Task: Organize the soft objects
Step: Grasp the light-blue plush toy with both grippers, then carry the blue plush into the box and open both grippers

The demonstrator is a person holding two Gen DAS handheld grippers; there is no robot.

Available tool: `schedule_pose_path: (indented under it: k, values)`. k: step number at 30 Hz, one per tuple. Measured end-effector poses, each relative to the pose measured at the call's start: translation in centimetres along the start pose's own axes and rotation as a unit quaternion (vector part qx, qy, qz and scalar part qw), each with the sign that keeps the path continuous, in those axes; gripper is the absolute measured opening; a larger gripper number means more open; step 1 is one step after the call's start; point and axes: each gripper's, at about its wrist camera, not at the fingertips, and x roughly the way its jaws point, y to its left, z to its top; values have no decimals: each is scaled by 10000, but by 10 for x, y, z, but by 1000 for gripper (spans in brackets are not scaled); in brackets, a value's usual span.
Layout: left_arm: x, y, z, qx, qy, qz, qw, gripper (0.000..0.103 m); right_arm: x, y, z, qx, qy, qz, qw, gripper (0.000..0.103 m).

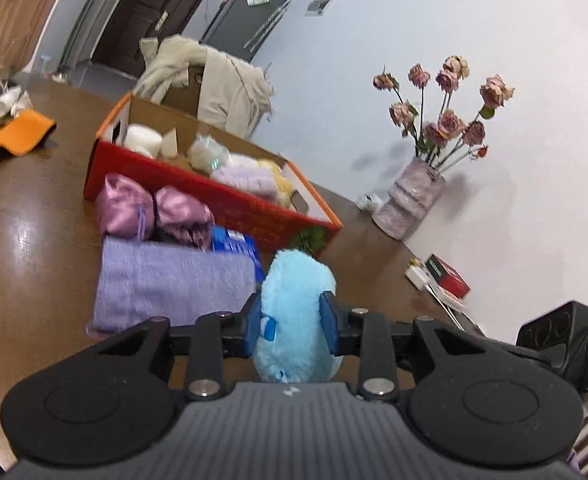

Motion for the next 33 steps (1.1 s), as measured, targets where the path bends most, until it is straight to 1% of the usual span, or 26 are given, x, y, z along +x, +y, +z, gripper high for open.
schedule_pose_path:
  k: [2,3,4,5,6,7,9,10,12,15,16,17,18,19,20,22,23,24,25,27,28,29,31,33]
  values:
    - [1,-1,-9,-110,188,76,9997,29,-4,1,-1,-65,180,-199,9996,19]
    - [2,-1,-15,-135,276,162,9994,27,-6,1,-4,-95,203,-275,9994,18]
    - [3,0,-21,-151,366,241,9989,24,-7,2,-6,-151,232,-338,9990,16]
    - [4,0,-27,-180,453,334,9983,19,-9,3,-9,-223,279,-409,9985,15]
    - [6,2,-33,-216,518,451,9974,19,-9,3,-11,-285,316,-434,9982,11]
    - [5,4,-37,-252,489,497,9972,18,-9,5,-14,-334,384,-423,9978,11]
    - [5,5,-42,-254,542,585,9965,5,-7,9,-20,-511,442,-495,9965,11]
    - [6,6,-44,-231,569,639,9961,5,-7,13,-22,-640,435,-545,9955,14]
    - [9,9,-46,-273,618,705,9952,5,-7,18,-26,-837,387,-594,9940,15]
    - [9,10,-46,-289,613,721,9951,6,-7,17,-27,-937,351,-689,9926,17]
    - [8,10,-45,-289,594,680,9955,5,-7,15,-27,-902,345,-739,9926,21]
    - [6,10,-44,-309,555,600,9962,7,-7,12,-26,-865,334,-763,9928,26]
    - [3,12,-43,-357,507,521,9967,8,-6,9,-26,-812,341,-762,9932,41]
    - [2,12,-43,-392,484,440,9971,8,-6,6,-26,-748,339,-777,9936,52]
    - [2,12,-42,-413,480,333,9974,9,-6,3,-25,-711,351,-775,9938,53]
    - [7,11,-42,-400,525,286,9974,11,-1,-2,-26,-632,429,-726,9944,52]
    - [10,12,-43,-427,581,284,9970,21,1,-5,-26,-578,466,-723,9946,52]
    - [13,12,-44,-460,619,288,9966,33,4,-9,-27,-524,505,-735,9946,52]
    - [15,13,-45,-479,646,280,9964,36,7,-12,-27,-475,540,-750,9946,51]
    - [18,15,-46,-535,678,219,9960,36,10,-18,-28,-309,591,-687,9954,50]
    - [19,17,-45,-580,700,162,9957,36,10,-21,-27,-234,612,-627,9959,46]
    - [21,19,-44,-655,733,97,9951,36,10,-22,-26,-212,629,-598,9960,45]
    - [24,24,-44,-830,812,-61,9932,36,12,-22,-25,-209,632,-571,9962,38]
    - [25,24,-42,-841,760,-59,9935,37,11,-22,-23,-134,619,-501,9967,35]
